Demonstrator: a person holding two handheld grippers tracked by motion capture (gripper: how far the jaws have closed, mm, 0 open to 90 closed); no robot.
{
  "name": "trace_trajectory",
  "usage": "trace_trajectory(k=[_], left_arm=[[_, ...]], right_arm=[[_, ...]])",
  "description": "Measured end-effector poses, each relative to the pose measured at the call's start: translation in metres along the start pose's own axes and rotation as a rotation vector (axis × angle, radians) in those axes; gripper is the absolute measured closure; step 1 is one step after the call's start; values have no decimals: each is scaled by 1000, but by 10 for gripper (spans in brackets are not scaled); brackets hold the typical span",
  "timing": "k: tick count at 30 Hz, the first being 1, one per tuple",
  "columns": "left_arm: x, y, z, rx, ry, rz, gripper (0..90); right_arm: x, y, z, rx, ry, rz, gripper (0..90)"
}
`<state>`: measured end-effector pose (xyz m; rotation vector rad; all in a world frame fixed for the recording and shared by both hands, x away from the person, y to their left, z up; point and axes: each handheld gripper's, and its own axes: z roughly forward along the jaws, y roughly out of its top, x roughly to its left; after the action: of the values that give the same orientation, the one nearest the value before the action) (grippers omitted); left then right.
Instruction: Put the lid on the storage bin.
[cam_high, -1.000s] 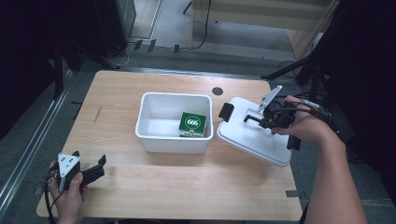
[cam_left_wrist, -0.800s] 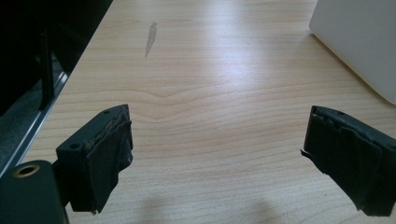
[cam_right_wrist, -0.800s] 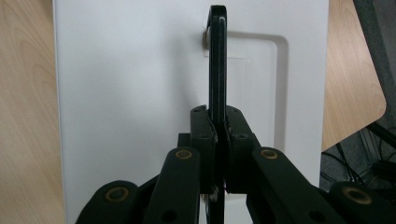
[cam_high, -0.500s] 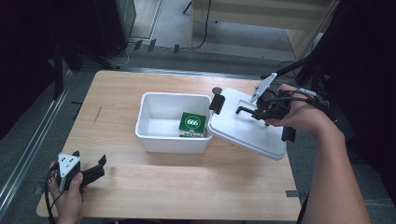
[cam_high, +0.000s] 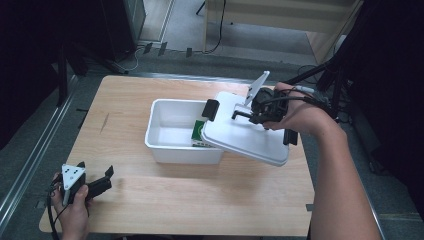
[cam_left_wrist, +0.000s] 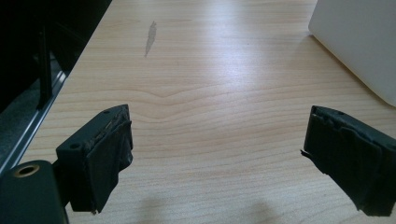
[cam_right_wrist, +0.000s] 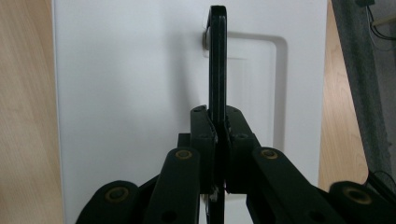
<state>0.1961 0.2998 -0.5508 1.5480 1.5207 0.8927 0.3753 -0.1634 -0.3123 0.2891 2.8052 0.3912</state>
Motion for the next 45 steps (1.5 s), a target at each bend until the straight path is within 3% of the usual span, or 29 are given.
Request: trace_trajectory(k=[14, 36, 45], left_arm=[[0, 0, 0, 0, 4, 1, 83], [1, 0, 0, -4, 0, -10, 84], [2, 0, 0, -10, -6, -13, 84]], right_arm=[[10, 48, 20, -16, 39, -76, 852], [22, 108, 47, -28, 99, -146, 852], [26, 128, 60, -35, 110, -199, 852]])
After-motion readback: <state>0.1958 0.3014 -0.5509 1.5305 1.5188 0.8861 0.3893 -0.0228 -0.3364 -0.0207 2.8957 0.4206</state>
